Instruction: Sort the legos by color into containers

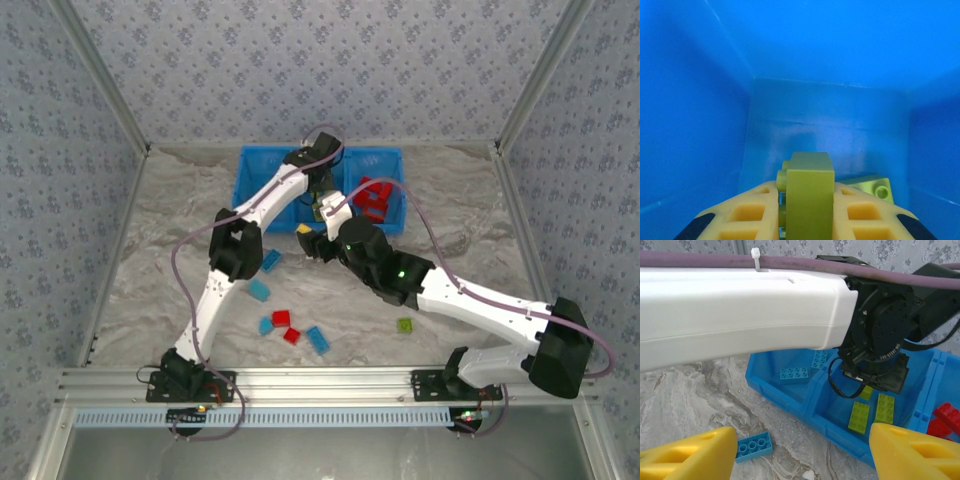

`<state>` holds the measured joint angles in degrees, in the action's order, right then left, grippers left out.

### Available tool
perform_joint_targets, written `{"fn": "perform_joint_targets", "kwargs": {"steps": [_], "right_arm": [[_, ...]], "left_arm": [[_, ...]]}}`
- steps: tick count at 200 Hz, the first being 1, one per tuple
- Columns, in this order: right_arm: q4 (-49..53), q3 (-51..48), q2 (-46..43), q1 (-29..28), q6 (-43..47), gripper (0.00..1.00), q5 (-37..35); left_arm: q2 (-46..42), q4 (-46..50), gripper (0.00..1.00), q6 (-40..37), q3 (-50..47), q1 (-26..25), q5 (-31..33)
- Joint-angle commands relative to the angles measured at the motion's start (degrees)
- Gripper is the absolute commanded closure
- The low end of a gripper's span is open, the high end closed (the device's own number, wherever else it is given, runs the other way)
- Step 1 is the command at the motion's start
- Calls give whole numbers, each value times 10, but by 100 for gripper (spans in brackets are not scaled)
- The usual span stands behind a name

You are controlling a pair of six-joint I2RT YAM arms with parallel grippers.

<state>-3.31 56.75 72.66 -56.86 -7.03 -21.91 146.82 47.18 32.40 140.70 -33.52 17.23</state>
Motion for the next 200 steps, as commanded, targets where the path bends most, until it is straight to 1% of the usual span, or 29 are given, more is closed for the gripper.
{"fn": "perform_joint_targets", "kwargs": {"steps": [1,15,41,58,95,117,141,158,174,195,200], "right_arm": [[-6,-10,-6,-2,-29,27,-8],[0,-11,-8,-4,-35,27,-2],[21,-12,-11,-5,-40,26,5],[34,-15,-18,-3,-44,26,10],[61,-16,-30,0,-41,26,30],[65,-29,-43,-2,-31,27,56],[80,-41,-49,-2,-13,27,96],[97,-45,-47,-2,6,26,144],[128,-38,-34,-1,34,26,193],[164,-25,-4,-3,75,26,247],[170,-23,4,-4,86,26,261]], "left_arm": [[9,20,85,8,28,3,-26],[8,26,81,8,29,4,-28],[-10,37,68,9,25,3,-44],[-28,37,62,2,18,-3,-41],[-61,48,60,0,18,-3,-40],[-103,53,60,0,16,-10,-35],[-179,60,59,3,-2,-21,-12],[-254,68,59,20,-48,-24,6],[-353,48,57,36,-140,-34,23],[-499,17,55,57,-269,-52,19],[-531,12,53,57,-304,-60,20]]}}
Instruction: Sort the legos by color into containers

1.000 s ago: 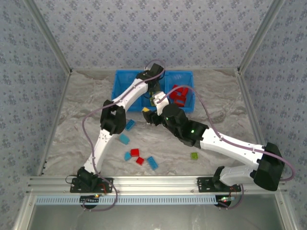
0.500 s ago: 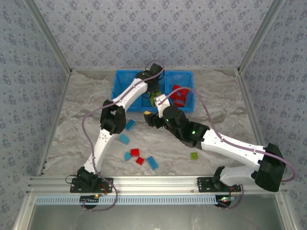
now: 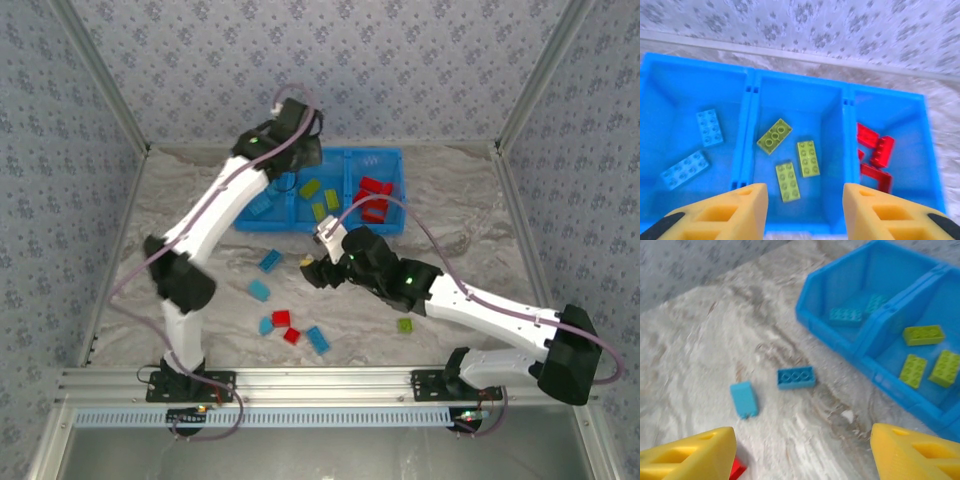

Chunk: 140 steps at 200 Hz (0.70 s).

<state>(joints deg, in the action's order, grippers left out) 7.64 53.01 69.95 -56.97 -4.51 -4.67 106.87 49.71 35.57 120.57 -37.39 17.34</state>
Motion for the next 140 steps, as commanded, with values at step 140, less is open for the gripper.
{"fn": "perform_joint_targets", "kwargs": {"steps": [140], "right_arm": [[123,186,387,-74,171,23,133]], "left_arm": [[-782,158,44,230,-603,-168,-38]]}}
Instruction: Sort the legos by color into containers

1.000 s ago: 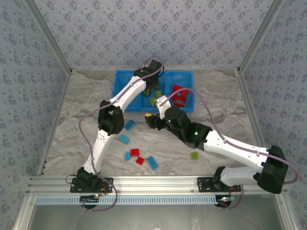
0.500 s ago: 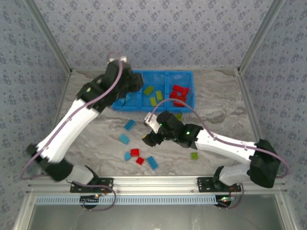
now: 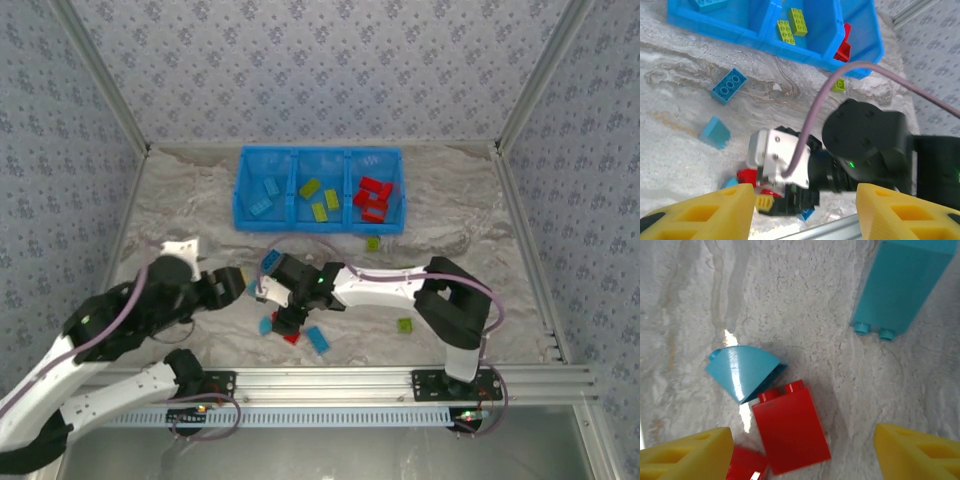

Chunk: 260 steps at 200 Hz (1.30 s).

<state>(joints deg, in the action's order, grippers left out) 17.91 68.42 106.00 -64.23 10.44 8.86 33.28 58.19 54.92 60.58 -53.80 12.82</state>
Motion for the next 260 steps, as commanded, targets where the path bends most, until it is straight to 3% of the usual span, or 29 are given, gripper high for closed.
{"fn": "perform_joint_targets", "kwargs": {"steps": [1,49,106,133,157,198,213,246,260], "right_arm": [[21,33,27,-1,22,23,-2],[43,59,62,1,24,29,4],[50,58,73,6,23,43,6],[46,59,73,8,18,56,1],[25,54,47,19,-11,65,-9],[24,62,-44,61,-102,69,-76],[29,63,-80,87,-132,69,-87],[61,74,-128,154,-182,69,-120],[73,74,-149,188,-214,69,-146]], "left_arm": [[-47,75,44,36,-3,-4,8],[-30,82,44,17,-5,-4,11],[-10,37,45,-6,-15,-4,-15],[-11,32,44,-8,-25,-4,-17],[-11,21,45,-11,-32,-4,-28],[29,-35,46,-35,-19,-6,-49],[86,-55,48,-51,16,-30,-16],[267,-80,48,-110,162,-154,139],[330,-102,48,-133,218,-185,173]]}}
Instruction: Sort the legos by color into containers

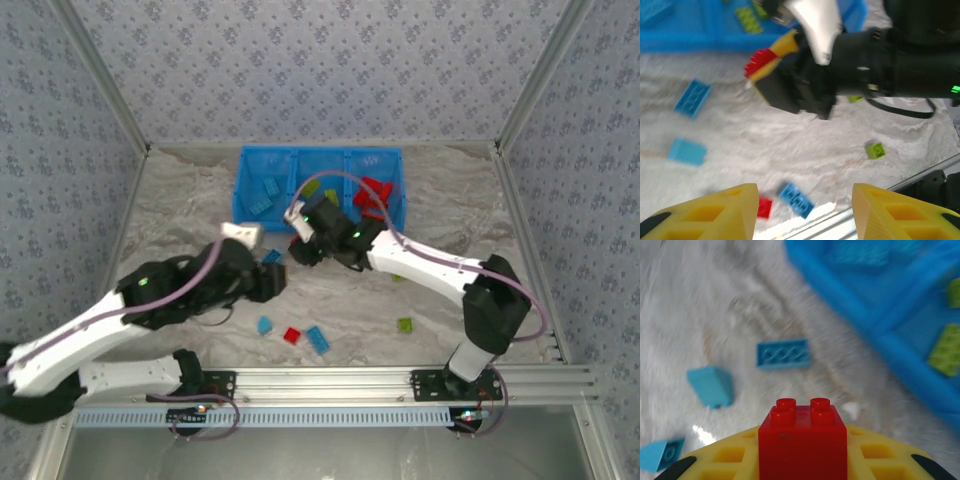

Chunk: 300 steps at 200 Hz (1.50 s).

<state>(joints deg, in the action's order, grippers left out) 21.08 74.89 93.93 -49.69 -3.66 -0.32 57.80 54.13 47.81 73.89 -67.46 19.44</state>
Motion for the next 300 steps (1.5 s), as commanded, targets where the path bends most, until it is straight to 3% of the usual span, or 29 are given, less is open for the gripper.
{"fn": "perform_joint_targets", "kwargs": {"steps": [1,36,81,126,151,197,267,300], "right_arm": [[41,10,-30,44,-75,69,-55],[68,27,-48,139,-115,68,-90],[68,92,36,231,-145,68,-71],[168,226,173,263,-172,69,-118],[143,238,205,270,-174,69,-119],[131,310,279,292,-164,69,-64],[54,340,342,340,-167,65,122],[65,367,368,347,-165,59,151]], "left_arm": [[89,-63,49,-63,88,-50,109],[226,-57,48,-78,202,-82,174],[355,-55,48,-98,306,-96,193],[433,-34,48,-108,372,-99,210],[439,-45,47,-108,374,-98,206],[438,-42,47,-100,364,-99,209],[439,-44,48,-90,354,-98,210],[441,-30,48,-69,351,-99,236]]}}
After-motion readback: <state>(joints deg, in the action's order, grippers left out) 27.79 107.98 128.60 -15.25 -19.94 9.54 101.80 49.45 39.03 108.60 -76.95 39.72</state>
